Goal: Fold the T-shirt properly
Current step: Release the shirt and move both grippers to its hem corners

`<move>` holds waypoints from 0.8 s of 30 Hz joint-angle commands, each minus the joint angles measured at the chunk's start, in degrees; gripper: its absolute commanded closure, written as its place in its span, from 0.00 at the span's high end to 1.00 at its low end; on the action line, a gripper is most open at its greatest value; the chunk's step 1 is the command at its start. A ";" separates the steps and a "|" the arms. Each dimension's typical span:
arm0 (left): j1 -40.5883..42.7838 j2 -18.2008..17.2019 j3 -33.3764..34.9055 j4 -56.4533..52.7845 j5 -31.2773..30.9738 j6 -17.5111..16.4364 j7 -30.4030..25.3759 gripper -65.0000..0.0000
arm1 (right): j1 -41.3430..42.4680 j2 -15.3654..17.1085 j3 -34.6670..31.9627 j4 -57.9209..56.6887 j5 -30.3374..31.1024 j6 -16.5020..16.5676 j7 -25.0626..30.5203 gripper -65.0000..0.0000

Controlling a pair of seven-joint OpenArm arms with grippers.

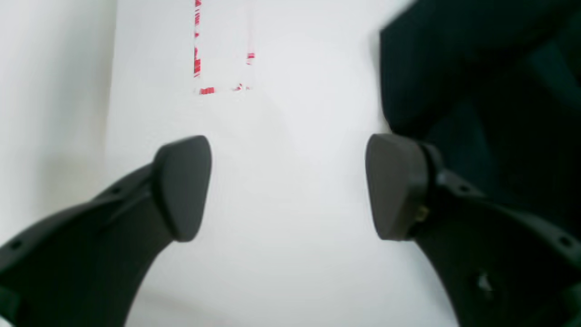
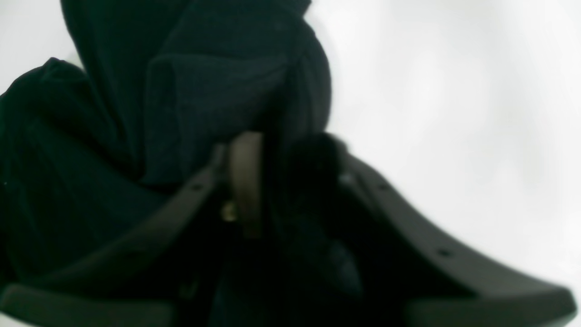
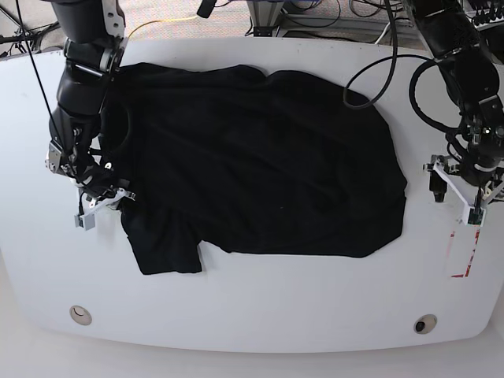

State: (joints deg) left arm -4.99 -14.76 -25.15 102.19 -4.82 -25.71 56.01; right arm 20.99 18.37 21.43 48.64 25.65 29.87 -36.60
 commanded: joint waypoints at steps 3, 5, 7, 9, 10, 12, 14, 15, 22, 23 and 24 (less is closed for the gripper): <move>-6.92 0.57 -0.48 -8.70 -0.68 0.44 -1.46 0.77 | 0.94 0.22 -0.02 0.46 -0.55 -0.02 -0.98 0.03; -10.43 1.27 -0.48 -14.15 -0.59 0.53 -1.63 0.77 | 0.94 0.22 -0.02 0.46 -0.55 -0.02 -0.98 0.00; -12.90 1.36 -0.48 -18.98 -0.68 0.53 -2.34 0.77 | 0.94 0.22 -0.02 0.46 -0.55 -0.02 -0.98 0.00; -14.65 1.36 -0.48 -23.91 -0.85 0.53 -4.10 0.77 | 0.94 0.22 0.06 0.46 -0.55 -0.02 -0.98 0.00; -15.27 1.45 -0.48 -25.84 -0.85 0.53 -4.89 0.77 | 0.94 0.22 0.15 0.46 -0.55 -0.02 -0.98 0.00; -16.85 2.41 -0.48 -30.06 -0.76 0.53 -7.26 0.77 | 0.94 0.22 0.24 0.46 -0.46 -0.02 -0.90 0.00; -18.17 3.20 -0.48 -34.54 -0.50 0.62 -9.81 0.78 | 0.94 0.22 0.24 0.46 -0.46 -0.02 -0.90 0.00; -18.52 3.20 -0.48 -36.48 -0.50 0.62 -10.69 0.78 | 0.94 0.22 0.33 0.46 -0.37 -0.02 -0.90 0.00; -21.42 3.56 -0.30 -49.93 -0.50 0.62 -17.28 0.78 | 0.94 0.31 0.33 0.46 -0.29 -0.02 -0.90 0.00; -21.86 3.56 -0.30 -51.25 -0.50 0.62 -17.99 0.78 | 0.94 0.31 0.33 0.46 -0.29 -0.02 -0.98 0.00; -22.21 3.56 -0.30 -52.39 -0.50 0.62 -18.51 0.78 | 0.85 0.31 0.42 0.46 -0.29 -0.02 -0.98 0.00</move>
State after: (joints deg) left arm -25.52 -10.72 -25.47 50.98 -4.93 -25.17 38.41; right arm 20.88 17.78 21.69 48.53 25.71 30.02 -37.28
